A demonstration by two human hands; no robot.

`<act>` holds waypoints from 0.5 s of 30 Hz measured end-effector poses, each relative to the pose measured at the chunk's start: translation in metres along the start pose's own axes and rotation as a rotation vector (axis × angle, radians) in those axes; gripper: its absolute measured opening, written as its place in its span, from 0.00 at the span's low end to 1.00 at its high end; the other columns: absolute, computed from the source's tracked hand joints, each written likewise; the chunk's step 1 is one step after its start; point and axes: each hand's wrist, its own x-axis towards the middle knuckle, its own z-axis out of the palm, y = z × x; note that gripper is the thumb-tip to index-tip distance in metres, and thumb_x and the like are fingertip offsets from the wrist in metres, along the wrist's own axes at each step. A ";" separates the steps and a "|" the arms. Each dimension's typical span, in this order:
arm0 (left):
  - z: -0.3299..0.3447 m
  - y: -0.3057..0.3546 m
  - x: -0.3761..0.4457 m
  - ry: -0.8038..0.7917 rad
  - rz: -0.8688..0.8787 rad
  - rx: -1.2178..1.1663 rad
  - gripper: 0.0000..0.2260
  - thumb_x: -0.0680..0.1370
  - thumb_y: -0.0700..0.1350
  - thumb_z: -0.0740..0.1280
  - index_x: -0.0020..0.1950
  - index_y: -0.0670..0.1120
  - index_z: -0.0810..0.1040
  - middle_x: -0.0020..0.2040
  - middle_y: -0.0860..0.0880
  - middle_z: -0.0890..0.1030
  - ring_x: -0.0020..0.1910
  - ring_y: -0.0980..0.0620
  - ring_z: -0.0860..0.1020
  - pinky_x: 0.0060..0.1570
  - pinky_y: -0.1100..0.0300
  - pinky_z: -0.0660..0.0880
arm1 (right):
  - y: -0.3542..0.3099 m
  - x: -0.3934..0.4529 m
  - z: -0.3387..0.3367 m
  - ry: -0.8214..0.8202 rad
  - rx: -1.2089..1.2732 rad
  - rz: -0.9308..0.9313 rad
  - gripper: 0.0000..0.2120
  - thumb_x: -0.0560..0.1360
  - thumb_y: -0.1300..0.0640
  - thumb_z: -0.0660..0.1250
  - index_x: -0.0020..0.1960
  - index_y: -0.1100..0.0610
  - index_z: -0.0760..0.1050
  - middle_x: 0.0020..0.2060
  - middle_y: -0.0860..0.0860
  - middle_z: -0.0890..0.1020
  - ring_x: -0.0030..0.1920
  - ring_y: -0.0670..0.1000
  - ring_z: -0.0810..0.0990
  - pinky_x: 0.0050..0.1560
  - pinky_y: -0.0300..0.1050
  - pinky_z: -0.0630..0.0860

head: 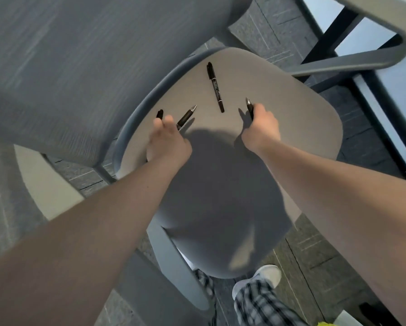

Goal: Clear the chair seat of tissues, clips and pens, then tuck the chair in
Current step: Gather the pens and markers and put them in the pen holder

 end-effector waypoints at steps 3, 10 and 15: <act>-0.009 -0.005 0.013 0.052 -0.052 -0.052 0.23 0.75 0.43 0.64 0.69 0.43 0.62 0.66 0.41 0.64 0.66 0.39 0.67 0.60 0.47 0.69 | -0.027 0.012 0.000 0.063 0.001 -0.064 0.15 0.75 0.64 0.60 0.61 0.61 0.68 0.59 0.62 0.73 0.61 0.64 0.72 0.50 0.48 0.68; -0.007 -0.012 0.034 -0.024 -0.141 -0.008 0.34 0.77 0.49 0.64 0.77 0.43 0.50 0.72 0.41 0.59 0.70 0.40 0.61 0.64 0.47 0.67 | -0.070 0.038 0.015 0.096 -0.023 -0.107 0.16 0.76 0.58 0.60 0.63 0.61 0.68 0.61 0.61 0.71 0.64 0.63 0.69 0.62 0.53 0.68; 0.004 -0.016 0.044 -0.059 -0.174 0.013 0.30 0.76 0.44 0.65 0.74 0.39 0.55 0.71 0.40 0.61 0.70 0.38 0.62 0.65 0.50 0.66 | -0.080 0.053 0.033 0.067 -0.049 -0.090 0.19 0.76 0.53 0.64 0.64 0.59 0.68 0.63 0.59 0.70 0.67 0.61 0.67 0.64 0.53 0.68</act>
